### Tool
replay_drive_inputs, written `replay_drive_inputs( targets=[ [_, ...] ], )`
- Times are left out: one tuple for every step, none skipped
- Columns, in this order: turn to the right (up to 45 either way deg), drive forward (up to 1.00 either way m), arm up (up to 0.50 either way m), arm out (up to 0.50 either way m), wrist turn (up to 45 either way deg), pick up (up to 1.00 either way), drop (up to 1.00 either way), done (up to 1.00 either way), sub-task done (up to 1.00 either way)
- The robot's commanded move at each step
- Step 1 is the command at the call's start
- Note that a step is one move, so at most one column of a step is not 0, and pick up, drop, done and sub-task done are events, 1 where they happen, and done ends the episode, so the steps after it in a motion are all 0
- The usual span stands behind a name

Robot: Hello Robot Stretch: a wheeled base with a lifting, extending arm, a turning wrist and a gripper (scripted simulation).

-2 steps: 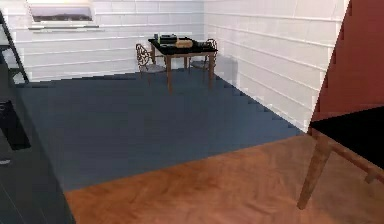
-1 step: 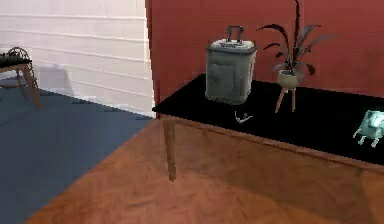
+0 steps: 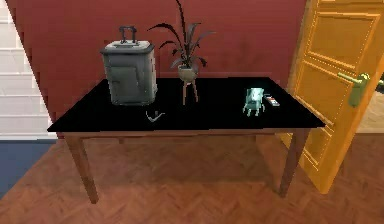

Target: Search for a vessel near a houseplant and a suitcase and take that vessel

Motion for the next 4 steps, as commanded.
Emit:
replay_drive_inputs(
  targets=[
    [0.0, 0.5, 0.0, 0.0, 0.0, 0.0, 0.0, 0.0, 0.0],
    [45.0, 0.0, 0.0, 0.0, 0.0, 0.0, 0.0, 0.0, 0.0],
    [45.0, 0.0, 0.0, 0.0, 0.0, 0.0, 0.0, 0.0, 0.0],
    [3.0, 0.0, 0.0, 0.0, 0.0, 0.0, 0.0, 0.0, 0.0]
  ],
)
